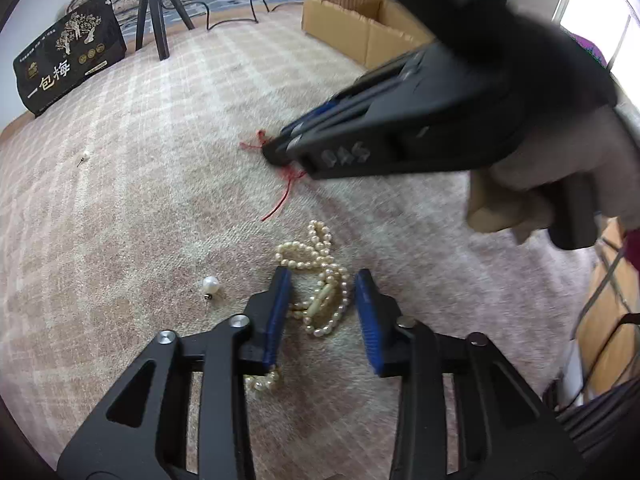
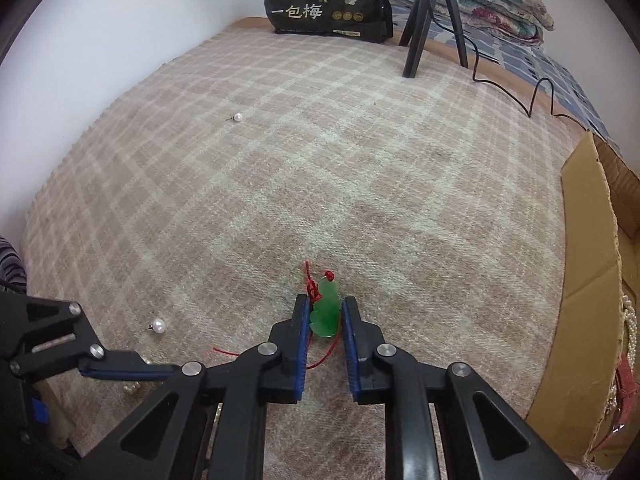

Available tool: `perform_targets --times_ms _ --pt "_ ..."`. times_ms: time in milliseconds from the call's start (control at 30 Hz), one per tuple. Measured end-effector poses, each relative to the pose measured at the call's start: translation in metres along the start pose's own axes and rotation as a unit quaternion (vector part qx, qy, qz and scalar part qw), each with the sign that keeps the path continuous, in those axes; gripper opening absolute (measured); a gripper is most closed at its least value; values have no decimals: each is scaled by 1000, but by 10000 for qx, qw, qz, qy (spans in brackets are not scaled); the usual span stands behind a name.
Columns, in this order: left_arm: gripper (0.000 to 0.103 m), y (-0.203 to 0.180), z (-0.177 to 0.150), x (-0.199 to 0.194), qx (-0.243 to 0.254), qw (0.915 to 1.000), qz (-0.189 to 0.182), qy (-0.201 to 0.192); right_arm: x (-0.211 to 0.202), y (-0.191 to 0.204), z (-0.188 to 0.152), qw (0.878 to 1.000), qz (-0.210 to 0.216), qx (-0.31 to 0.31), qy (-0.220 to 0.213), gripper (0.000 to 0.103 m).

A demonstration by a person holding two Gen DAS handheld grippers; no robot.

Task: Organize jewelry
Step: 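Close the right tool on the green pendant while the left tool grips the small pearl strand, then lift the pendant and pearl strand in both tools and carry them over the box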

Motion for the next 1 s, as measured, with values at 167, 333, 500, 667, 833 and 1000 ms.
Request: perform_targets --times_ms 167,333,500,667,833,1000 --pt "7 1 3 2 76 9999 52 -84 -4 -6 -3 9999 -62 113 -33 14" --pt "6 10 5 -10 -227 9996 -79 -137 -8 -9 -4 9996 -108 251 -100 14" --pt "5 23 9 -36 -518 9978 -166 -386 -19 -8 -8 9990 -141 357 -215 14" --pt "5 32 14 -62 -746 9951 -336 -552 -40 -8 -11 9980 -188 470 -391 14" --pt "5 36 24 -92 -844 9920 -461 -815 -70 -5 -14 9964 -273 525 -607 14" --pt "5 37 36 -119 -908 9883 -540 -1096 -100 -2 -17 9945 -391 560 -789 14"
Point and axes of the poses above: each gripper's, at about its wrist camera, not at the fingertips, and x roughly the way its jaws point, y to its left, z to its top, the point moved 10 cm from there along x, roughly the way its jaws point, and after that the axes turned 9 degrees about -x, right-handed, at the moved point
